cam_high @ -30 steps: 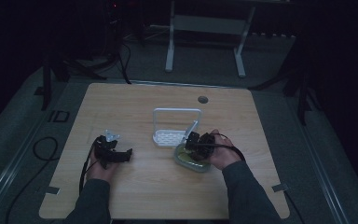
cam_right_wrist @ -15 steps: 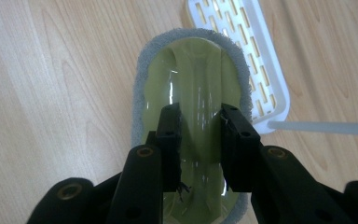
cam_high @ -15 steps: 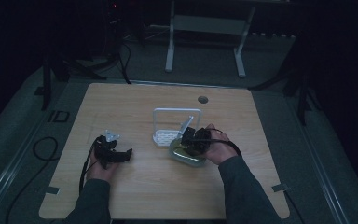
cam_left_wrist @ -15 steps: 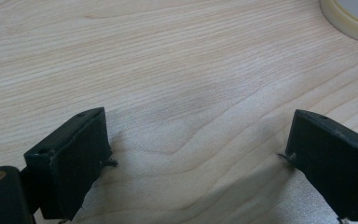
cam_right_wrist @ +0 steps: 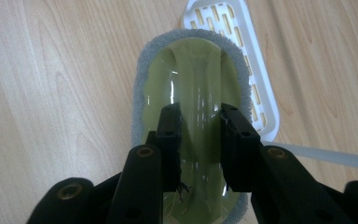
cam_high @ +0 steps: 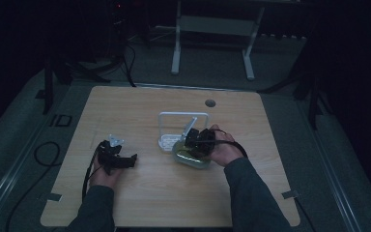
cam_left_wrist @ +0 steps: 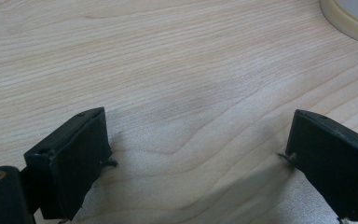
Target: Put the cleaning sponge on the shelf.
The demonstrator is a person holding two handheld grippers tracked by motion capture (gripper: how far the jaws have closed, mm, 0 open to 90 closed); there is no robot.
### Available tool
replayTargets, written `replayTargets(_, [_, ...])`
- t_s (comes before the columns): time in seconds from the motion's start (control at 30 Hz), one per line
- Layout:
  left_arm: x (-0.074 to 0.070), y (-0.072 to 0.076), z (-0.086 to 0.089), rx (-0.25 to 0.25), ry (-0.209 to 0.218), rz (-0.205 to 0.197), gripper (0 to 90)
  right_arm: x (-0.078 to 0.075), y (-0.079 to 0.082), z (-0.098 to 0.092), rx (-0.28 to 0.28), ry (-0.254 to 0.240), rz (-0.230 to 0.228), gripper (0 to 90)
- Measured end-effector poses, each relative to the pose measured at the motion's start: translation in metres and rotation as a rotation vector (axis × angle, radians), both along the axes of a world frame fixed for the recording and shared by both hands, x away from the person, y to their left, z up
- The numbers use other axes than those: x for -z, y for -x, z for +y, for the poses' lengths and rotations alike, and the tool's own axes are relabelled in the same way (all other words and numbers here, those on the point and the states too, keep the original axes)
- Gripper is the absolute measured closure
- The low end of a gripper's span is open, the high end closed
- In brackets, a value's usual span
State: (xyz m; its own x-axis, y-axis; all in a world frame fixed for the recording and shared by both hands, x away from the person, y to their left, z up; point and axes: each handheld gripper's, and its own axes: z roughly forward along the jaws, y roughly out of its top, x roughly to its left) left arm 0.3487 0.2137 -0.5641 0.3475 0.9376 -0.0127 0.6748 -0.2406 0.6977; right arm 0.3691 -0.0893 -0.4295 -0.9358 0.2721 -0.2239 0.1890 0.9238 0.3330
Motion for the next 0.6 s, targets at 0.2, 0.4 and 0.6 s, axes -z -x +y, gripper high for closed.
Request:
replayTargets(0.2, [0.0, 0.0, 0.0, 0.0, 0.0, 0.0, 6.0, -0.006, -0.003, 0.005, -0.014, 0.001, -0.016, 71.4])
replayTargets(0.4, [0.0, 0.0, 0.0, 0.001, -0.002, 0.001, 6.0, -0.007, -0.009, 0.008, -0.028, 0.003, -0.02, 71.4])
replayTargets(0.6, [0.0, 0.0, 0.0, 0.001, -0.002, 0.001, 6.0, -0.006, -0.013, 0.012, -0.045, 0.013, -0.029, 71.4])
